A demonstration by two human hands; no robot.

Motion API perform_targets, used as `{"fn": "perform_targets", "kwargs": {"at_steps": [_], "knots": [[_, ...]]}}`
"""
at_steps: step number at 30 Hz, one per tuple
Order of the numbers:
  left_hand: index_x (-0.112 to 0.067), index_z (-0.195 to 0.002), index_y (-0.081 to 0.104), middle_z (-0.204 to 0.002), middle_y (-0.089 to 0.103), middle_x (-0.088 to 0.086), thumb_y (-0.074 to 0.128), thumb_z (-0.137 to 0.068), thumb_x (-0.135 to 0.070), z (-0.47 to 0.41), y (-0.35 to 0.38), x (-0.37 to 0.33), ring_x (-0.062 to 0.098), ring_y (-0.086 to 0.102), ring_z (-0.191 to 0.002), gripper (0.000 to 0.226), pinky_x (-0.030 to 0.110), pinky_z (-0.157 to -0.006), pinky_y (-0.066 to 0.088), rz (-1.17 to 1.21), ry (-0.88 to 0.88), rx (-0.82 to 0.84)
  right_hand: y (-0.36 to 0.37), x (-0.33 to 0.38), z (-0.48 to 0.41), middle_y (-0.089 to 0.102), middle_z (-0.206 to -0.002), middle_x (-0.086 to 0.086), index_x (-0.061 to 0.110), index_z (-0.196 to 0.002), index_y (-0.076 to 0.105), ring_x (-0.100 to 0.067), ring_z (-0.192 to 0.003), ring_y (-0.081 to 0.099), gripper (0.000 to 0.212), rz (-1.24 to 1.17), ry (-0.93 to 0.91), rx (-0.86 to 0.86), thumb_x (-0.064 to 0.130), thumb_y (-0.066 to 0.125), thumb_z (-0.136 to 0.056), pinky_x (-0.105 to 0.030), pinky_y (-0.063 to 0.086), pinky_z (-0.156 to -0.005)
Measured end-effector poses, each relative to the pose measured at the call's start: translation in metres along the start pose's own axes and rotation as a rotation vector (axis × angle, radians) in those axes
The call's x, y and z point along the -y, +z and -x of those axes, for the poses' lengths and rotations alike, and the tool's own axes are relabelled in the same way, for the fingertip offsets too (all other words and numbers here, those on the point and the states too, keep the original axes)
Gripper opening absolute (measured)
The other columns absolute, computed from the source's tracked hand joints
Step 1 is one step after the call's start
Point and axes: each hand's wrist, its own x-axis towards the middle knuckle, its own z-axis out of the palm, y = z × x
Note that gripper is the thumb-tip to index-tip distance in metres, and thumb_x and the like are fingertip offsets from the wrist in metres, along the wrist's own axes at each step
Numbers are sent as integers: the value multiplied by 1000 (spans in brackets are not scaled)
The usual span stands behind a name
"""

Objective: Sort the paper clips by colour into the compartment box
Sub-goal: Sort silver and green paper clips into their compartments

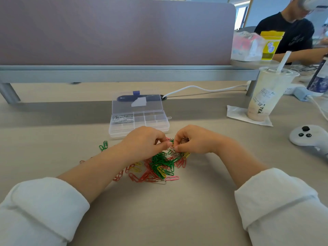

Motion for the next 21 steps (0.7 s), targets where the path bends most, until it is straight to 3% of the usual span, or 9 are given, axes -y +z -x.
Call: {"fn": "perform_targets", "kwargs": {"at_steps": [4,7,10,15,19,21], "knots": [[-28,-104,65,-64,37,-15,61,-84,-43,-2,0,2,3,41,-71,25,19,-65,32,-88,3,-93,-1,0,2,48,-58,11,28,-69,57,-3,-54,42,20,-16,-15,2,22,62,-87,-17,34,-55],[-26,-106,66,-54,38,-12,66,-81,-41,0,-2,3,-1,40,-53,29,12,-51,27,71,20,-71,-2,-1,2,48,-65,13,26,-73,54,-1,-58,42,18,-5,-28,30,27,57,-91,-16,32,-56],[-26,-104,68,-51,35,-9,68,-78,-41,1,-4,1,-1,42,-47,30,12,-49,31,170,25,-5,0,-2,0,47,-68,12,27,-74,47,0,-61,40,21,-10,-35,29,29,49,-95,-18,33,-58],[-25,-94,67,-57,39,-11,68,-77,-45,0,-4,1,0,37,-52,26,14,-48,25,61,-2,8,4,-5,-2,43,-59,7,22,-79,46,-2,-50,39,20,-276,-2,13,19,41,-98,-20,33,-56],[-27,-98,68,-58,37,-14,64,-82,-42,-2,-3,2,-1,35,-54,23,13,-51,25,-9,8,-20,2,-3,-1,38,-50,5,11,-101,58,0,-38,35,23,-273,-30,14,10,35,-99,-12,31,-48],[-28,-100,68,-60,35,-16,61,-84,-42,-2,-2,3,4,37,-61,22,20,-57,29,-58,4,-44,2,-3,-1,40,-51,5,13,-93,60,1,-37,36,26,-257,-22,-1,9,34,-100,-11,31,-48]]}}
